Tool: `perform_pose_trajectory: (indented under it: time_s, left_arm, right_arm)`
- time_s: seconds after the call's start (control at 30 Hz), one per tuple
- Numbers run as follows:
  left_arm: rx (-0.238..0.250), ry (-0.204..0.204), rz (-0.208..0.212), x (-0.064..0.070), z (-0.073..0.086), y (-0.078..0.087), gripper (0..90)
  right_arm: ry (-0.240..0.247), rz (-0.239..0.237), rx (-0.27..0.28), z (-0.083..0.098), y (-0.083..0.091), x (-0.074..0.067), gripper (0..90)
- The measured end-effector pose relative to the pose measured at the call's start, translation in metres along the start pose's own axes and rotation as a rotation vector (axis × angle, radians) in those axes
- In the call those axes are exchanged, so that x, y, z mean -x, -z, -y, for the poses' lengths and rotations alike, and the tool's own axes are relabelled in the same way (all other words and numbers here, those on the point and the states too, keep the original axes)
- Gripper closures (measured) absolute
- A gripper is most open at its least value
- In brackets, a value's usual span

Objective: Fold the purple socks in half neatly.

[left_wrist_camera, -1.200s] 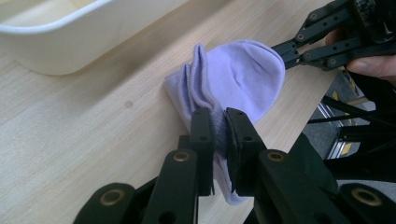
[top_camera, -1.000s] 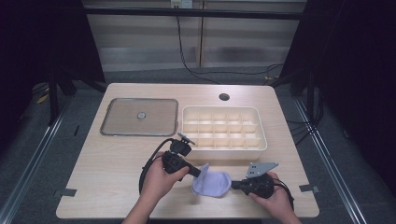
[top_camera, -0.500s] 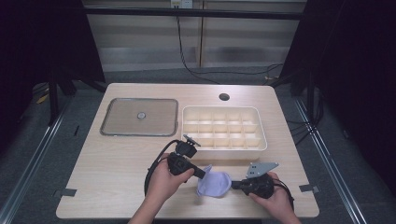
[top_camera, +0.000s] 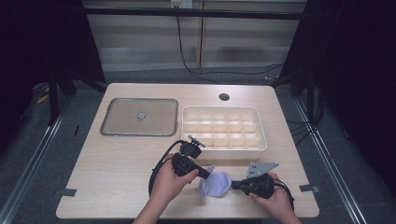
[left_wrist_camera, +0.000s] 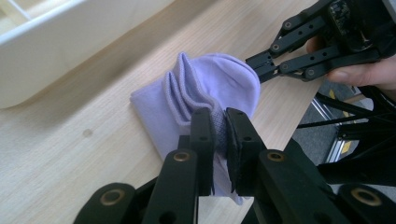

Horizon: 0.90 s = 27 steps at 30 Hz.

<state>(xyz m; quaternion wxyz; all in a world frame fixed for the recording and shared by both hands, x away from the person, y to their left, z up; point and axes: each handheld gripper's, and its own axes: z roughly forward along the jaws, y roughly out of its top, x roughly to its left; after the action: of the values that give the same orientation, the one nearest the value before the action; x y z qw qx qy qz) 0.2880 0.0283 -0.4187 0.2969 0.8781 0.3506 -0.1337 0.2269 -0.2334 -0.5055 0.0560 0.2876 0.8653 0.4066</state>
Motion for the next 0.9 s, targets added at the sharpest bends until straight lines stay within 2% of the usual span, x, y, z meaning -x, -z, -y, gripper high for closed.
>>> perform_pose_trajectory:
  time_s: [0.9]
  left_arm:
    - [0.002, -0.021, -0.001, 0.0077, -0.0035, -0.0105, 82.3]
  right_arm:
    - [0.003, 0.001, -0.003, 0.0, 0.0001, -0.0001, 90.0]
